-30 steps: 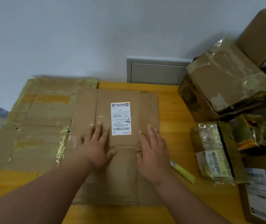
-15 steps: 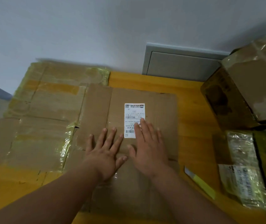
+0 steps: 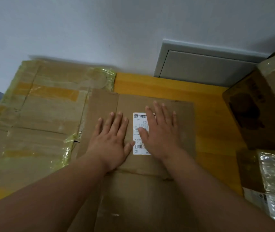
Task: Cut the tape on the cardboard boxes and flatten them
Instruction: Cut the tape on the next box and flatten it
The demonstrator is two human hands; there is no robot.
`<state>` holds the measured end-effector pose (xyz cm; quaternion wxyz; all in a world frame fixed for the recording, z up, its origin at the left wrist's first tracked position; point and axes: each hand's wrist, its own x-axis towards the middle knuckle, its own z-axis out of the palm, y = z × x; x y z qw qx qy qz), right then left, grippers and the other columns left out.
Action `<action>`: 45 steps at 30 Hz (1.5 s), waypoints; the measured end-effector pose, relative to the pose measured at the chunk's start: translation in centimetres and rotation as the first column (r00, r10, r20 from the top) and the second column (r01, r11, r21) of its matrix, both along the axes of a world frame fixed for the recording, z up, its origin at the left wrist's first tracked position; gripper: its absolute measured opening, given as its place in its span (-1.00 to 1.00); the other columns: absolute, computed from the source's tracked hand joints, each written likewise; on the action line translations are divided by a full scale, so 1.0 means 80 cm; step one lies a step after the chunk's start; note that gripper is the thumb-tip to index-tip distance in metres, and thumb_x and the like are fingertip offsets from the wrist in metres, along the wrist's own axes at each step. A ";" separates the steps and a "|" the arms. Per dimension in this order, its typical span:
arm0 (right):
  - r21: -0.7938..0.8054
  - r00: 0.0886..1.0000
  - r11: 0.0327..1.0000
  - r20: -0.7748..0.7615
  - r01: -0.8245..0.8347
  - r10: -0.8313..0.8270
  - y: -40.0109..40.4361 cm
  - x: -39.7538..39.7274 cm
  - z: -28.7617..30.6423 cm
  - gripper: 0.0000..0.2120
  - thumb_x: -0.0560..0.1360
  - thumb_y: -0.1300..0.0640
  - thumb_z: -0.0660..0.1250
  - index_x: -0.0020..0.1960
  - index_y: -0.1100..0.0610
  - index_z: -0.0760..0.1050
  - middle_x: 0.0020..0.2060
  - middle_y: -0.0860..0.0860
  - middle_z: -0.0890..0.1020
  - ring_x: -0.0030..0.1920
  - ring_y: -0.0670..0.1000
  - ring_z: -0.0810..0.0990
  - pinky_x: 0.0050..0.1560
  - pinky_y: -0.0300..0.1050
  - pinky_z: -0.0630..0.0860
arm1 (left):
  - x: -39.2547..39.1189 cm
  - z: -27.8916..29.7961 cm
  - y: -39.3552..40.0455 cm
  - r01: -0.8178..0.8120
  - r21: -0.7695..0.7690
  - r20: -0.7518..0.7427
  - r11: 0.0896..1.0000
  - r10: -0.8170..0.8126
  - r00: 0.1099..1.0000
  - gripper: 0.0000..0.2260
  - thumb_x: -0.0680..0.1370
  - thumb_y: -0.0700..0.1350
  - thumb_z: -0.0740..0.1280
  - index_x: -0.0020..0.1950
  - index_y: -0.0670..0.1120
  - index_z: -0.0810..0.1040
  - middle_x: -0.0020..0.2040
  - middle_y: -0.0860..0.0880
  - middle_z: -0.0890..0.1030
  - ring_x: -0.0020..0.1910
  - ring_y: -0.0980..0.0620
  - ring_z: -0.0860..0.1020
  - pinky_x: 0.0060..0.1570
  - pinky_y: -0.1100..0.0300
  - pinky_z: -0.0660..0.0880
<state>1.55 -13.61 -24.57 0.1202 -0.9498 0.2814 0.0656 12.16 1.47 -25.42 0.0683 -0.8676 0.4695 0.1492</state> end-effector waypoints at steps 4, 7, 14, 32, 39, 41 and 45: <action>-0.027 0.996 1.000 -0.083 0.014 -0.016 -0.009 0.005 -0.027 -0.29 0.55 -0.33 -0.22 0.61 -0.02 -0.17 0.59 0.01 -0.23 0.56 0.05 -0.32 0.51 0.18 -0.32 | 0.029 0.019 -0.039 0.000 -0.202 0.013 0.979 0.003 1.000 -0.43 0.55 0.20 0.04 0.46 -0.08 0.35 0.44 -0.15 0.37 0.36 -0.24 0.36 0.27 -0.14 0.34; -0.029 0.996 0.999 -0.089 0.018 -0.021 -0.007 0.004 -0.026 -0.29 0.56 -0.32 -0.19 0.61 -0.02 -0.15 0.59 0.00 -0.23 0.56 0.04 -0.32 0.51 0.18 -0.31 | 0.041 0.005 -0.057 -0.012 -0.149 -0.001 0.989 0.012 1.000 -0.36 0.60 0.22 -0.17 0.62 -0.05 -0.10 0.63 -0.10 -0.10 0.59 -0.13 -0.14 0.51 -0.09 -0.18; -0.004 0.992 0.995 -0.074 0.102 -0.102 -0.009 0.013 -0.016 -0.30 0.59 -0.22 -0.03 0.58 -0.04 -0.27 0.56 -0.02 -0.33 0.53 0.03 -0.40 0.46 0.15 -0.41 | 0.043 -0.023 -0.053 -0.030 -0.055 0.012 0.998 0.030 0.999 -0.39 0.53 0.29 -0.39 0.48 0.01 -0.44 0.50 0.01 -0.44 0.45 0.04 -0.49 0.35 0.03 -0.57; 0.047 0.996 0.998 -0.077 0.052 -0.048 0.130 -0.095 -0.008 -0.36 0.56 -0.24 -0.32 0.56 -0.05 -0.34 0.56 -0.04 -0.35 0.51 -0.01 -0.46 0.48 0.19 -0.40 | -0.058 -0.002 0.077 0.028 -0.031 -0.006 0.999 -0.028 1.000 -0.36 0.51 0.27 -0.40 0.52 -0.02 -0.40 0.56 0.01 -0.37 0.53 0.01 -0.39 0.49 -0.03 -0.38; 0.091 0.993 0.994 -0.103 0.067 -0.057 0.129 -0.104 -0.014 -0.37 0.61 -0.24 -0.19 0.59 -0.06 -0.28 0.56 -0.08 -0.32 0.54 -0.02 -0.40 0.49 0.19 -0.38 | -0.114 0.021 0.128 0.080 -0.089 -0.065 0.993 -0.086 0.994 -0.33 0.59 0.29 -0.18 0.61 -0.05 -0.09 0.62 -0.03 -0.09 0.59 -0.06 -0.18 0.51 -0.09 -0.25; 0.076 0.994 0.996 -0.104 0.042 -0.034 0.135 -0.112 -0.009 -0.37 0.61 -0.24 -0.20 0.58 -0.04 -0.31 0.55 -0.06 -0.35 0.54 -0.01 -0.40 0.46 0.20 -0.43 | -0.126 0.009 0.151 0.017 -0.013 -0.056 1.000 -0.018 0.998 -0.32 0.52 0.34 -0.35 0.55 0.03 -0.37 0.59 0.06 -0.31 0.53 0.03 -0.40 0.45 -0.02 -0.43; 0.062 0.992 0.996 -0.105 -0.064 0.071 0.178 -0.168 -0.004 -0.33 0.54 -0.31 -0.28 0.54 -0.04 -0.35 0.55 -0.03 -0.36 0.52 0.01 -0.44 0.43 0.21 -0.47 | -0.127 -0.002 0.148 -0.018 0.018 -0.040 1.000 0.019 0.999 -0.33 0.45 0.35 -0.44 0.46 0.06 -0.51 0.48 0.11 -0.49 0.42 0.09 -0.55 0.33 0.02 -0.58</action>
